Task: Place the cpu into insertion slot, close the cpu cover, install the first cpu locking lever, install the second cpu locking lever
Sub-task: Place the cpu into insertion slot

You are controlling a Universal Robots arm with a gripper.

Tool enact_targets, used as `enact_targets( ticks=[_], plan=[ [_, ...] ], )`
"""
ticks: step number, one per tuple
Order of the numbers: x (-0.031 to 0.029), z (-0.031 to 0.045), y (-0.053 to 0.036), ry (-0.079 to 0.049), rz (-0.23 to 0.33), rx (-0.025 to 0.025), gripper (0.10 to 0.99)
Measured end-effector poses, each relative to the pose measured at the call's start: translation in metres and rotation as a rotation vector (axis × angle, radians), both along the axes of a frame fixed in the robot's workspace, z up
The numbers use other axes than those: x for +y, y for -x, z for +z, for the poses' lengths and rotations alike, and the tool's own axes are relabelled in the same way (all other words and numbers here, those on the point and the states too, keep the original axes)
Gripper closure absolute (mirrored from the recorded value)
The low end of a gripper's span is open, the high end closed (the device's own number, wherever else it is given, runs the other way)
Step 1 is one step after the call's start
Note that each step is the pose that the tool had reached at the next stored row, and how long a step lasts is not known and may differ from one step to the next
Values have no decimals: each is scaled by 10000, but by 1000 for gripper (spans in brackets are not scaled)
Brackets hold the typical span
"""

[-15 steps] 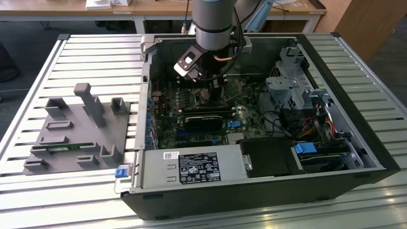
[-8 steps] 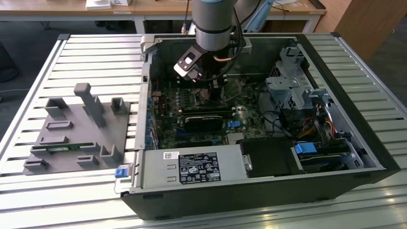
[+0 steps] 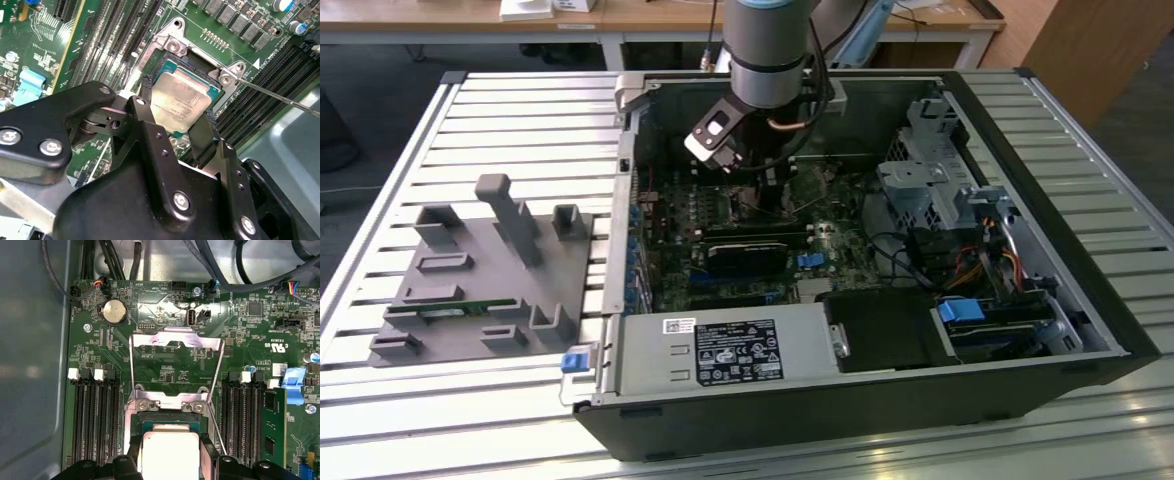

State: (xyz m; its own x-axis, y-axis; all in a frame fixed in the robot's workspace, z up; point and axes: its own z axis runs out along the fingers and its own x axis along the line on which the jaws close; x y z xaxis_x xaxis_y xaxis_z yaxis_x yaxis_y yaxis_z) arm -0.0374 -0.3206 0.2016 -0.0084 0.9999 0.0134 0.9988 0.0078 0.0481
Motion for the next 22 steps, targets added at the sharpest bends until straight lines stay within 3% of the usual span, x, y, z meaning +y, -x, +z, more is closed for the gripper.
enact_targets(
  ticks=[4, 22],
  plan=[
    [5, -16, -14, 0, -1, 24, 545],
    [13, -80, -19, 1, 0, 27, 545]
  ],
)
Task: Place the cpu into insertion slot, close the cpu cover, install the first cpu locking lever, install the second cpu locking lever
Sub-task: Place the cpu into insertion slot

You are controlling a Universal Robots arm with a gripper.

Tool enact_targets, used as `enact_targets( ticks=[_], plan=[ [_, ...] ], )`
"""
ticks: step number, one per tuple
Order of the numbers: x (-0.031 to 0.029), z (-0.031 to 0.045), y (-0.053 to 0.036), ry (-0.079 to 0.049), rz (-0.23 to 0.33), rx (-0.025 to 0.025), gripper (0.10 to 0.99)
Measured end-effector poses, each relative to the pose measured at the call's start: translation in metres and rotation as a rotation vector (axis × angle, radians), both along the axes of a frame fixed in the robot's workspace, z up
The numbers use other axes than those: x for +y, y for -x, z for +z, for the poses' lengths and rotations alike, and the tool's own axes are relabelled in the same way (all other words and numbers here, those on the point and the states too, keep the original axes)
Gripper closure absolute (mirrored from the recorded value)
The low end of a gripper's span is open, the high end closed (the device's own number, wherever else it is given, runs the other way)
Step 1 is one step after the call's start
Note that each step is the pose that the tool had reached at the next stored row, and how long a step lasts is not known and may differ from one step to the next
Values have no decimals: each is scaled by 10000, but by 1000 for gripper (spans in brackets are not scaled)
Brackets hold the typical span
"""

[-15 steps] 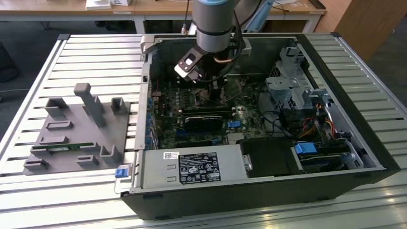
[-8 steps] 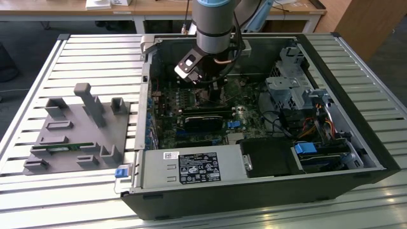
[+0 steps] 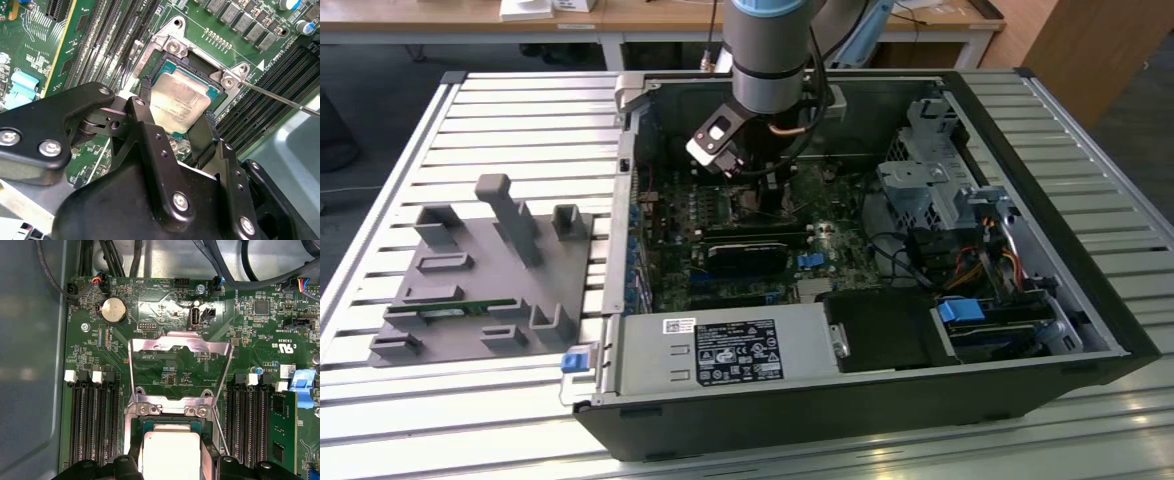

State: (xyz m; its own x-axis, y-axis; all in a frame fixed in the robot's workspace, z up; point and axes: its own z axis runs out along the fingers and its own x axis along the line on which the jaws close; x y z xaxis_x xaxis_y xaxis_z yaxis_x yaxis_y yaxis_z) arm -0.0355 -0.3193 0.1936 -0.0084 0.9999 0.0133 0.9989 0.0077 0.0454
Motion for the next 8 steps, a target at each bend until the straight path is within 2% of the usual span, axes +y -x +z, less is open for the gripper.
enact_targets(
  ticks=[8],
  plan=[
    [1, -3, 0, -6, 0, -3, 533]
  ],
)
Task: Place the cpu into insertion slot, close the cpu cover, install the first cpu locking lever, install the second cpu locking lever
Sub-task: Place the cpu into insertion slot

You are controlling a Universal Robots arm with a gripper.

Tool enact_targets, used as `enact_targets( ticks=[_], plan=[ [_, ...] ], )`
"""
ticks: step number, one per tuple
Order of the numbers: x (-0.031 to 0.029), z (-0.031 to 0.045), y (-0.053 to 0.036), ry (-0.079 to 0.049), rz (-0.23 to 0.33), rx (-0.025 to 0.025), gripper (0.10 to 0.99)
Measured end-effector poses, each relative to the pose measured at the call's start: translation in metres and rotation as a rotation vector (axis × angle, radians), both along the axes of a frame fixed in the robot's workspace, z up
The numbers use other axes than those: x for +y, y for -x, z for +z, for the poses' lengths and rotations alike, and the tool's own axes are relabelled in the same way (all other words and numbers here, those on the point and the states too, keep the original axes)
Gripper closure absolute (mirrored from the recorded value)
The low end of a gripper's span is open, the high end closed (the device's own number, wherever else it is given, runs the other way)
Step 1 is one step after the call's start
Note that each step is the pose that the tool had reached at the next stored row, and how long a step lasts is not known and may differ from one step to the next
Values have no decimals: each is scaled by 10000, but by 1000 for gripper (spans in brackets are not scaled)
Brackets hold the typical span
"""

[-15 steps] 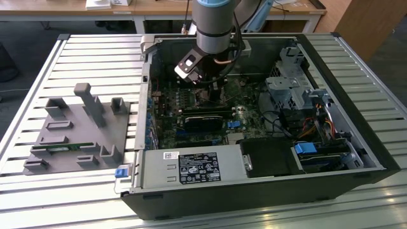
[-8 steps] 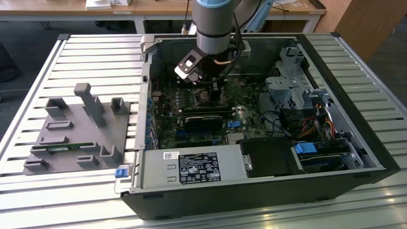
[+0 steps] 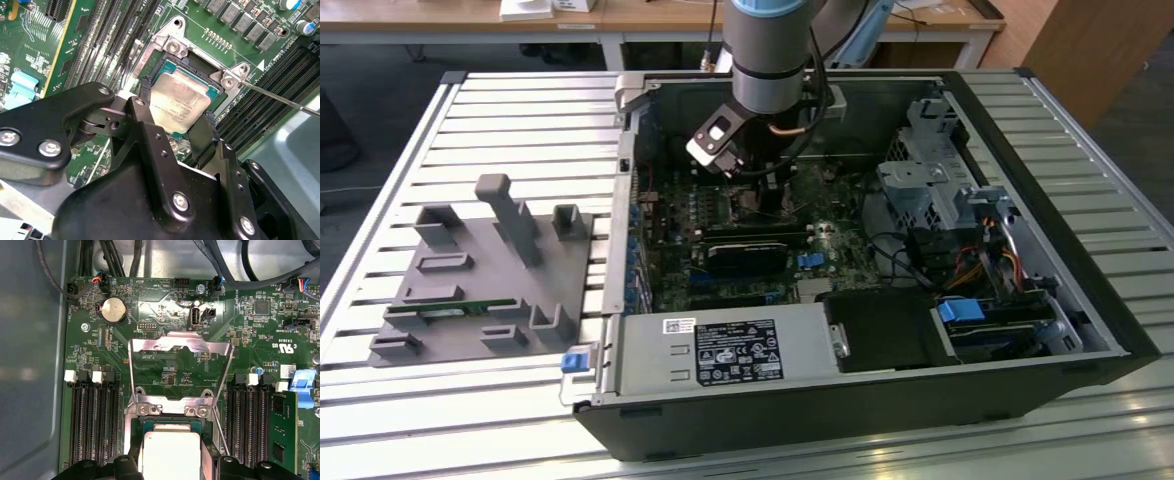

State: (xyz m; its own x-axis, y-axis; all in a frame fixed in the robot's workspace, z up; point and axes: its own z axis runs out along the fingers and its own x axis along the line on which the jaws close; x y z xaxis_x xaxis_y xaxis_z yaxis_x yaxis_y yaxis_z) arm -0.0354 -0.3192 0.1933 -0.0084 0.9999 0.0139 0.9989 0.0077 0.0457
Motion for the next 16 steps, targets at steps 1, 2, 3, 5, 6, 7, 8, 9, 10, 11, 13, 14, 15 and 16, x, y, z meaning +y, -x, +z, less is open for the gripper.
enact_targets(
  ticks=[1, 2, 3, 5, 6, 7, 8, 9, 10, 11, 13, 14, 15, 16],
  plan=[
    [0, 0, 0, 0, 0, 0, 533],
    [0, 0, 0, 2, 0, 0, 533],
    [0, 0, 0, 3, 0, 1, 471],
    [-1, 0, 0, 4, 0, 1, 471],
    [-1, 0, 0, 4, 0, 1, 471],
    [-2, -1, 1, 3, -1, 1, 471],
    [-4, -1, 1, 2, -2, 1, 471],
    [-7, -1, 1, 3, -1, 1, 471],
    [-10, -1, 0, 4, 0, 1, 471],
    [-11, -2, 0, 2, -1, 0, 471],
    [-13, -4, -2, 3, -1, 1, 471],
    [-14, -4, -5, 4, 0, 1, 471],
    [-16, -5, -8, 4, 0, 1, 471],
    [-19, -5, -12, 5, -1, 2, 471]
  ],
)
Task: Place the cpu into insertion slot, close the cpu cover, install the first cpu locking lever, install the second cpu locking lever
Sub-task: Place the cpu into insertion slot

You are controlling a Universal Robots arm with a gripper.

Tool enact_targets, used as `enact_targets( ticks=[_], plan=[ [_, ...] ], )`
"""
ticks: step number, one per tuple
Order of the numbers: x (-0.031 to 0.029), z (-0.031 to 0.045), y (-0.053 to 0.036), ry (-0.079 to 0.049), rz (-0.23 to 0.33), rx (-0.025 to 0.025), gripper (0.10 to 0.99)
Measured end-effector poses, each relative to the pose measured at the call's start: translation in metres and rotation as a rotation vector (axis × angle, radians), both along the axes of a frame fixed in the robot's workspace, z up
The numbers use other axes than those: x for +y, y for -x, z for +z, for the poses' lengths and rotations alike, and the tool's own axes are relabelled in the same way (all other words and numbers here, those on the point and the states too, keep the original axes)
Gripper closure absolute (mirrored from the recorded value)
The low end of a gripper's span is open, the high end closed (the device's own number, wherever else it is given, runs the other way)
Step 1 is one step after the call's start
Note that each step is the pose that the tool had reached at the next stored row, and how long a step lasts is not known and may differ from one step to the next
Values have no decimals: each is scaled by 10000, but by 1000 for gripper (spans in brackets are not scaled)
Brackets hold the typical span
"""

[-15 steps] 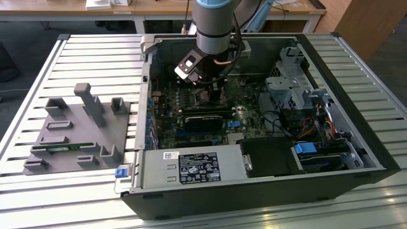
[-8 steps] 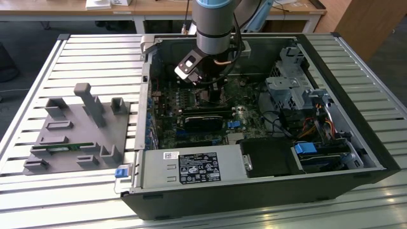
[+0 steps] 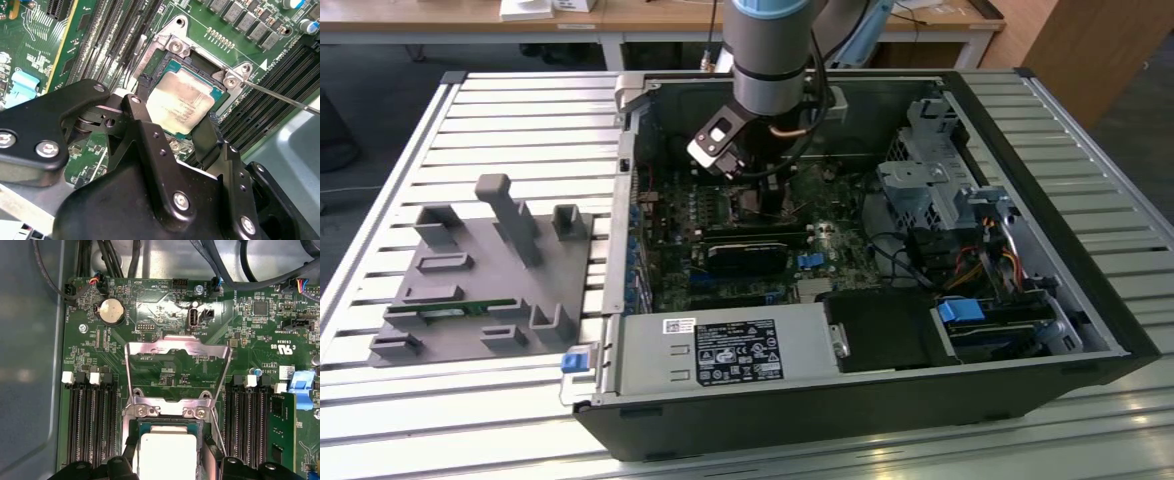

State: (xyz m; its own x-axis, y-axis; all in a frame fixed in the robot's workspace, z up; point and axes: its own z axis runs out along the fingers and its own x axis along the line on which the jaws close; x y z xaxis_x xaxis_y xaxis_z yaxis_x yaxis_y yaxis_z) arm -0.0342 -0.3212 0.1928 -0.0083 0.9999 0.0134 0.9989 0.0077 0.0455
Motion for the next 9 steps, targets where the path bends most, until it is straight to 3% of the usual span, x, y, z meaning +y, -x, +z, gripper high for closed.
enact_targets(
  ticks=[9],
  plan=[
    [-11, 9, -17, -2, -1, 4, 471]
  ],
)
